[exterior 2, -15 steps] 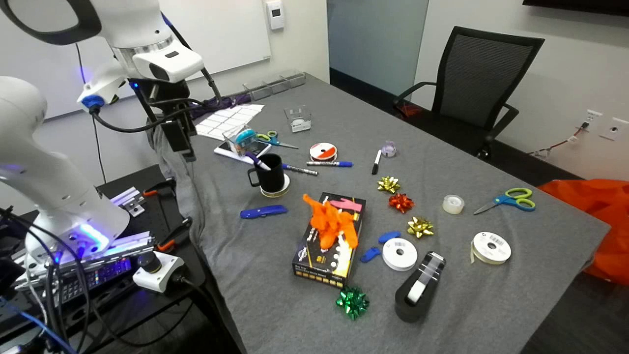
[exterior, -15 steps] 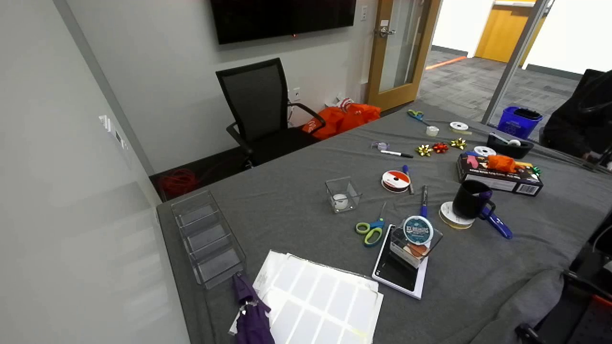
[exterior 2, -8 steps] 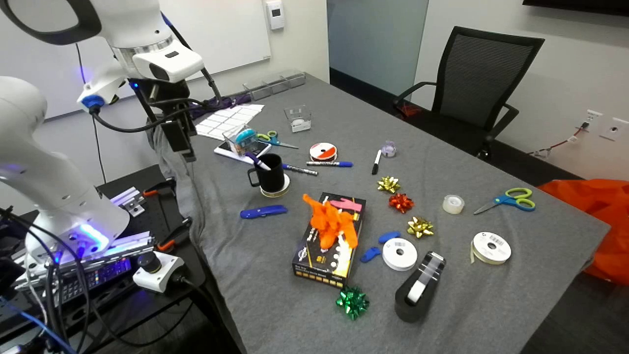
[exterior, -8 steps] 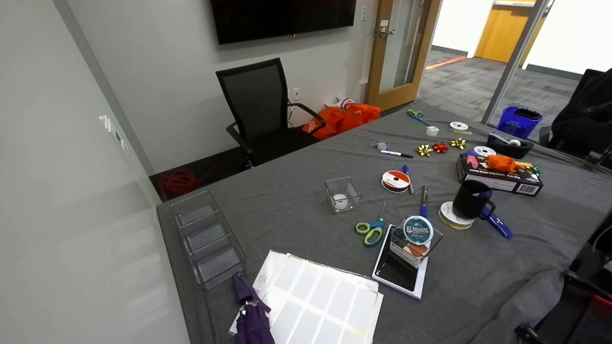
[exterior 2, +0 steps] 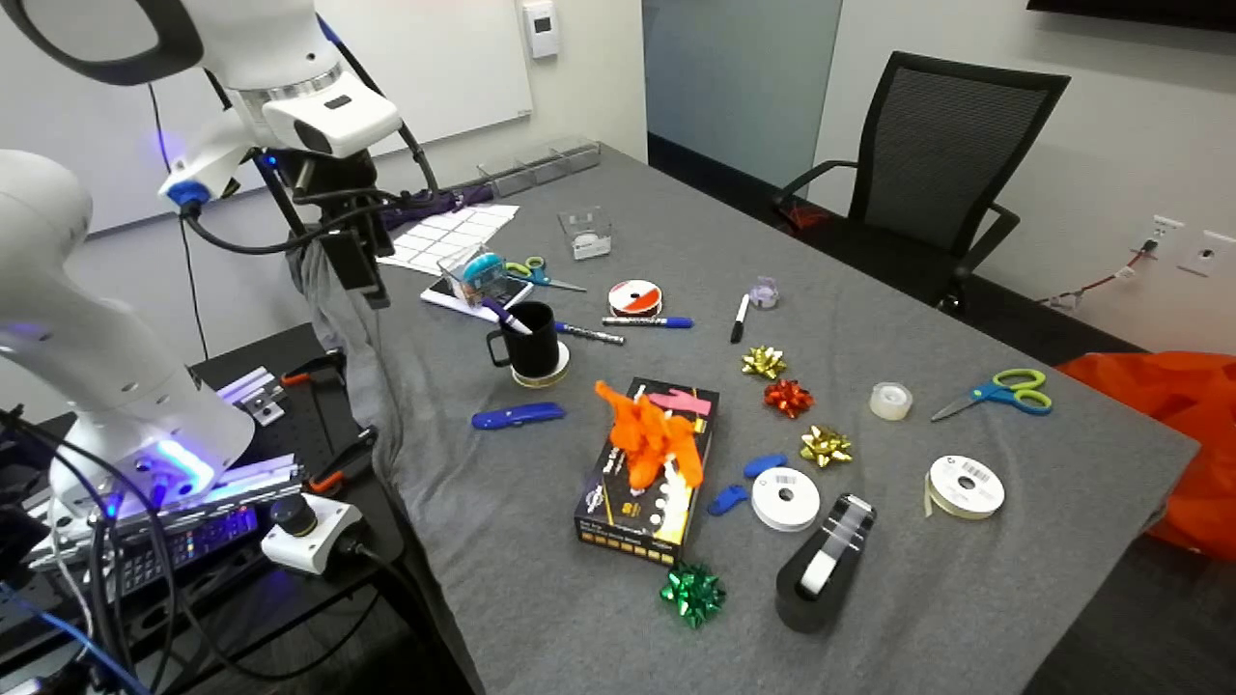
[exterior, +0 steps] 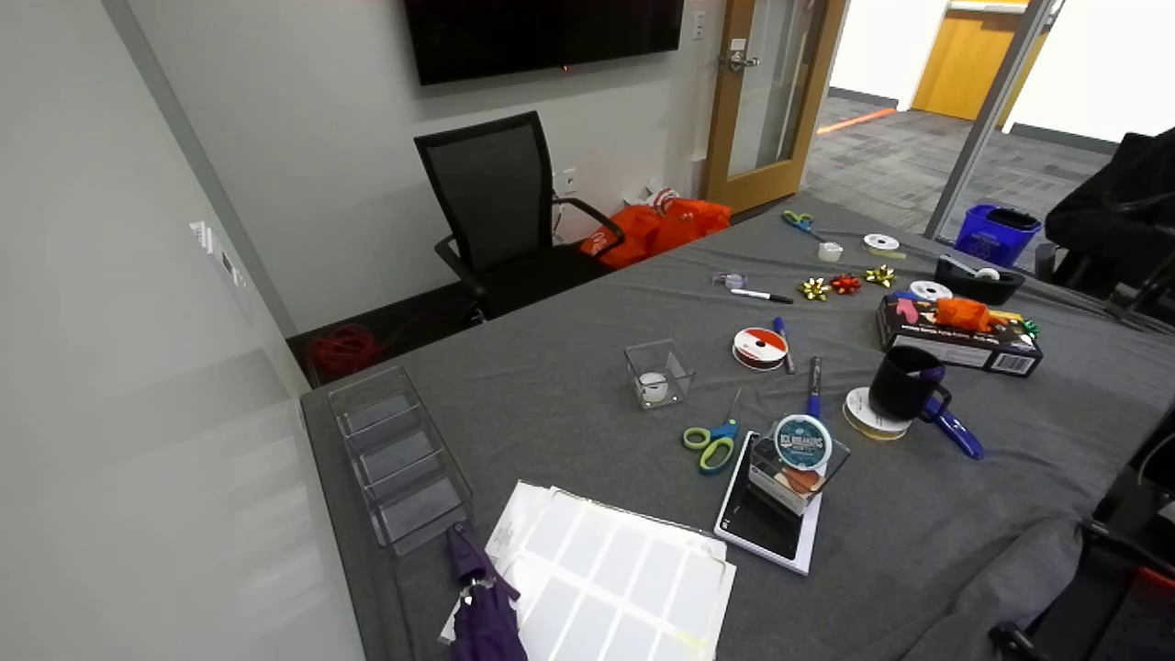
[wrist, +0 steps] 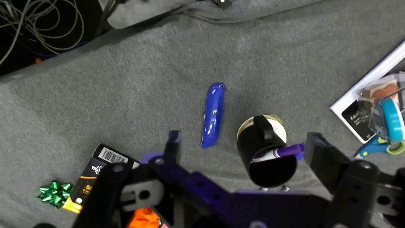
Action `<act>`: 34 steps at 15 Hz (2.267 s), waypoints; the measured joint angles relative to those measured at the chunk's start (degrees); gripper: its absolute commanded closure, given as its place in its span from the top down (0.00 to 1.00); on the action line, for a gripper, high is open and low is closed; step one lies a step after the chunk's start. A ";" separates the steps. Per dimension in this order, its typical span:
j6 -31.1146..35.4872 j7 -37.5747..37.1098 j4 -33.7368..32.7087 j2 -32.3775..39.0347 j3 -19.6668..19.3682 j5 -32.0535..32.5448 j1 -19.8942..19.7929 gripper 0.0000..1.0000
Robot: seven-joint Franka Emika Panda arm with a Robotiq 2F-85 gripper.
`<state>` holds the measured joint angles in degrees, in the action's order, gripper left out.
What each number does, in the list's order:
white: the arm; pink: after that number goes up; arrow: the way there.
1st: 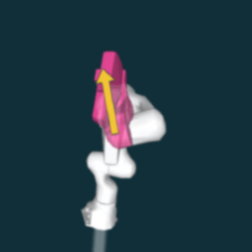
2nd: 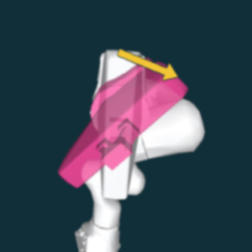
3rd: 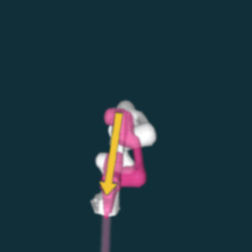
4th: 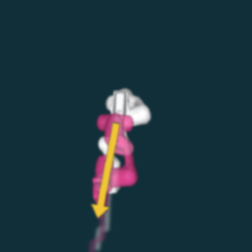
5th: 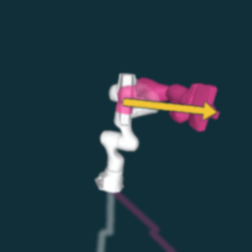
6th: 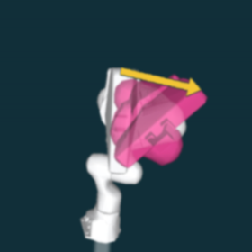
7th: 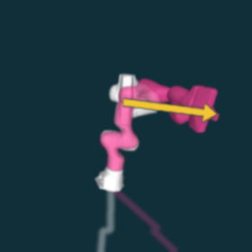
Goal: Remove an orange glove from the box
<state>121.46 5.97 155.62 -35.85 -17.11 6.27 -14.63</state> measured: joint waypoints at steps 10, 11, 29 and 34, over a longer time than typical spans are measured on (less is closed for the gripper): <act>14.81 -14.58 -4.96 7.80 3.66 -7.65 0.17 1.00; 14.84 -14.64 -5.38 8.32 3.70 -7.65 0.16 1.00; 35.65 -6.82 -12.18 29.74 -4.20 -14.64 -1.92 1.00; 46.30 -14.73 -14.13 40.80 -1.95 -16.67 -1.12 1.00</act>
<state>167.76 -8.76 141.50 4.94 -19.06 -10.40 -15.75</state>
